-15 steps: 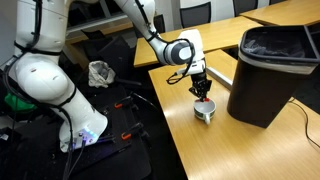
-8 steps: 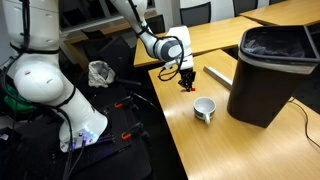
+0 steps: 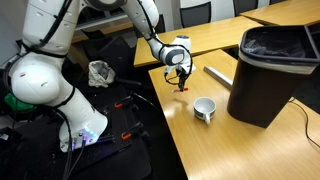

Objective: Pick up the marker in the mug and put it on the table

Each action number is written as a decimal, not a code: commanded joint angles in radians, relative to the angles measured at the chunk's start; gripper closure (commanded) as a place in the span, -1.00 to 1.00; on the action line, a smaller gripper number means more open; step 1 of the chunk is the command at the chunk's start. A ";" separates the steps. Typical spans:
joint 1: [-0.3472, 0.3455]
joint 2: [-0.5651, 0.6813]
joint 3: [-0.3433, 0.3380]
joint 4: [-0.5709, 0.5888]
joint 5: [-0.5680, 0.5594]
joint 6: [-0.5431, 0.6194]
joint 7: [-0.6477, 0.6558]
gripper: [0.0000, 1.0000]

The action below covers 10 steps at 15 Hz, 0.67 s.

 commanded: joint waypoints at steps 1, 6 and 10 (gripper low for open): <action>-0.012 0.104 0.007 0.148 0.038 -0.137 -0.179 0.91; -0.009 0.185 -0.008 0.274 0.108 -0.227 -0.261 -0.04; -0.003 0.149 -0.015 0.255 0.143 -0.198 -0.268 -0.65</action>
